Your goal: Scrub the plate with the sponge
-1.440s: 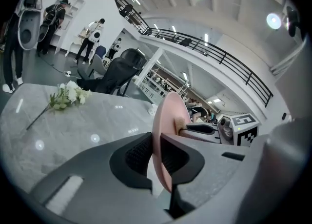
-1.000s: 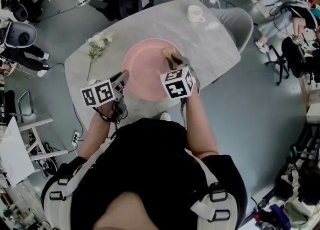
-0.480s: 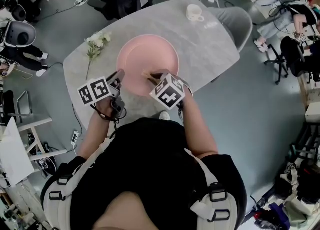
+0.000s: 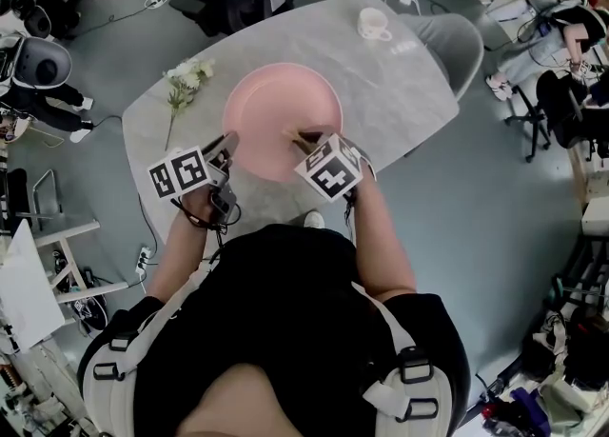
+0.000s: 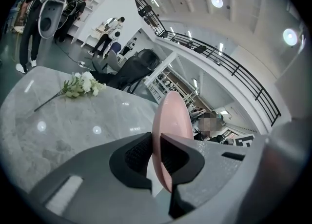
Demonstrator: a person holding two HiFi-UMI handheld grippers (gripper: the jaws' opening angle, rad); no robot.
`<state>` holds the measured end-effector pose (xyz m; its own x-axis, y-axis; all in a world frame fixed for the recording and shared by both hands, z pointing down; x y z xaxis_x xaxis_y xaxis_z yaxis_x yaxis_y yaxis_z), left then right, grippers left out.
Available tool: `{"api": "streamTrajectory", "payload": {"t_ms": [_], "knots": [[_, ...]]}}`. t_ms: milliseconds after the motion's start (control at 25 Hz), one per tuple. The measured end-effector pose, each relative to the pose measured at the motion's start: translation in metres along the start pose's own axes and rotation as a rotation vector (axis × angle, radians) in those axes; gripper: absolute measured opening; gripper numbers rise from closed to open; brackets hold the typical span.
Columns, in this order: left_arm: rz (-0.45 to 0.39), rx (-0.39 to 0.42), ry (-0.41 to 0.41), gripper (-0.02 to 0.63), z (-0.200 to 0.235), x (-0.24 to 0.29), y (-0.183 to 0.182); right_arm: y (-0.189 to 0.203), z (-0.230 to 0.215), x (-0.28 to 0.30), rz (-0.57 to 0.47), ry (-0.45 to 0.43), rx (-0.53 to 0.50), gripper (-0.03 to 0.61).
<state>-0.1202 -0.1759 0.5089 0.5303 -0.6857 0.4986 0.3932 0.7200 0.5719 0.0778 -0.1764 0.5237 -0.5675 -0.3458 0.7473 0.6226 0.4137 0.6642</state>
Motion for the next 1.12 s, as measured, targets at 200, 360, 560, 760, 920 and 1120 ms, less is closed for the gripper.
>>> {"api": "streamTrajectory", "payload": {"t_ms": [200,360,560,760,920,1120], "knots": [[0.026,0.013,0.028,0.037,-0.004,0.001,0.005,-0.002,-0.028,-0.010,-0.043,0.202,0.057,0.054],[0.029,0.012,0.027,0.038,-0.006,0.002,0.008,0.003,-0.042,-0.013,-0.088,0.307,0.118,0.054],[0.045,-0.020,0.001,0.038,0.000,0.007,0.010,0.004,-0.045,-0.016,-0.152,0.338,0.158,0.054],[0.087,-0.108,-0.039,0.037,0.023,0.014,0.022,-0.013,-0.037,-0.045,-0.338,0.369,0.167,0.054],[0.123,-0.169,-0.110,0.037,0.050,0.024,0.037,-0.019,-0.029,-0.070,-0.465,0.402,0.152,0.054],[0.172,-0.281,-0.148,0.037,0.090,0.051,0.067,0.003,-0.021,-0.084,-0.467,0.411,0.179,0.054]]}}
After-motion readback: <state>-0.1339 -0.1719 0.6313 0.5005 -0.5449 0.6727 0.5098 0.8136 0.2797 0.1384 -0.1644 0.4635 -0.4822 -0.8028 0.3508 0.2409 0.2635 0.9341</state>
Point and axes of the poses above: the fingertips, and each gripper's own axes: x forward along the fingers, z to its left, y out of its underside, the point moved 6 cm from there along -x, backward along the fingers, and after that the axes turned 4 degrees about -y, right-handed, at the moved point
